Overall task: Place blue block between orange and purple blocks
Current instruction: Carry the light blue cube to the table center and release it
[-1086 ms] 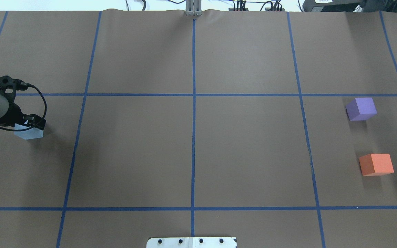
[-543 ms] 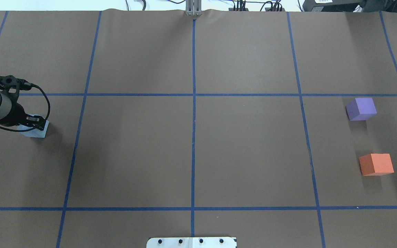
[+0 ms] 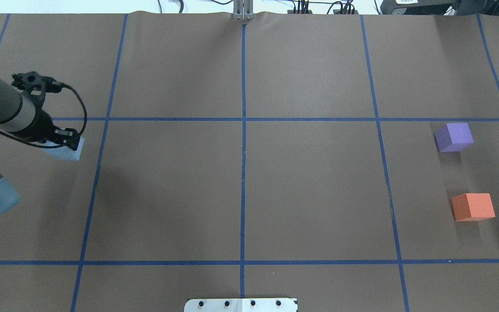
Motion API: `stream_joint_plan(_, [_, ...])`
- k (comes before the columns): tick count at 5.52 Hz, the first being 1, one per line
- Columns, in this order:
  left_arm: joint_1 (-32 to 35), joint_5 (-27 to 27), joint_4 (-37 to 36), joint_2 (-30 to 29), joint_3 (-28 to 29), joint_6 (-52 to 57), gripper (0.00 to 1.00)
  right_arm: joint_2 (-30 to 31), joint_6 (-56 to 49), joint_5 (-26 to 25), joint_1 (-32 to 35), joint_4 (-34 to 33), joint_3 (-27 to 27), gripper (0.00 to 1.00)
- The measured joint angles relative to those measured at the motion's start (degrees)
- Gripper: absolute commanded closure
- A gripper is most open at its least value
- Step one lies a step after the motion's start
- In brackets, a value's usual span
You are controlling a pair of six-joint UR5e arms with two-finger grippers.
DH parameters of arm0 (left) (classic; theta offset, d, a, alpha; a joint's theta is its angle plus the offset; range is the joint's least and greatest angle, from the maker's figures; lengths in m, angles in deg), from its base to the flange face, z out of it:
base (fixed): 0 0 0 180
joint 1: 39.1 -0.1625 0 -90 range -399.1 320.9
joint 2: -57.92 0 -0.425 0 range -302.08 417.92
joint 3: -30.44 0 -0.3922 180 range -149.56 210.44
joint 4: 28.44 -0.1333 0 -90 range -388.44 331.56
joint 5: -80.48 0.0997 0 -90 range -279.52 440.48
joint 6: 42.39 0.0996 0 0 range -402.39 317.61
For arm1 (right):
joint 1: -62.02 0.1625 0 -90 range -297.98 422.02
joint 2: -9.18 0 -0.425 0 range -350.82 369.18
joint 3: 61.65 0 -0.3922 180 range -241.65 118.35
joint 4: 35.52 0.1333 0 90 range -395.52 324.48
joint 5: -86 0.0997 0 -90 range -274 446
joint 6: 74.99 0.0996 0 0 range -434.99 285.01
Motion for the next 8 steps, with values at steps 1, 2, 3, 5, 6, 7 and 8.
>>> stream_joint_plan(1, [-2.61,0.0,-4.32,-8.25,2.74,-3.28,0.77,0.0,0.04,0.03,0.01,0.0,0.0,0.0])
stream_joint_plan(2, [-6.76,1.0,-5.44,-16.06,8.18,-8.7,0.73,0.0,0.05,0.07,0.04,0.0,0.0,0.0])
stream_joint_plan(3, [-10.75,2.24,-5.03,-22.92,14.92,-12.39,0.51,-0.01,0.09,0.08,0.06,0.0,0.0,0.0])
stream_joint_plan(5, [-16.61,5.83,1.83,-28.81,25.74,-16.56,0.48,-0.01,0.17,0.09,0.07,-0.07,0.0,0.0])
stream_joint_plan(6, [-18.26,6.83,4.27,-30.81,29.73,-17.92,0.3,-0.01,0.22,0.09,0.06,-0.08,0.0,0.0])
stream_joint_plan(7, [-19.35,7.37,4.94,-32.06,31.67,-18.37,0.14,0.0,0.23,0.09,0.07,-0.09,0.0,0.0])
stream_joint_plan(8, [-20.13,7.57,5.12,-32.44,32.36,-18.55,0.0,-0.01,0.24,0.09,0.04,-0.09,0.0,0.0])
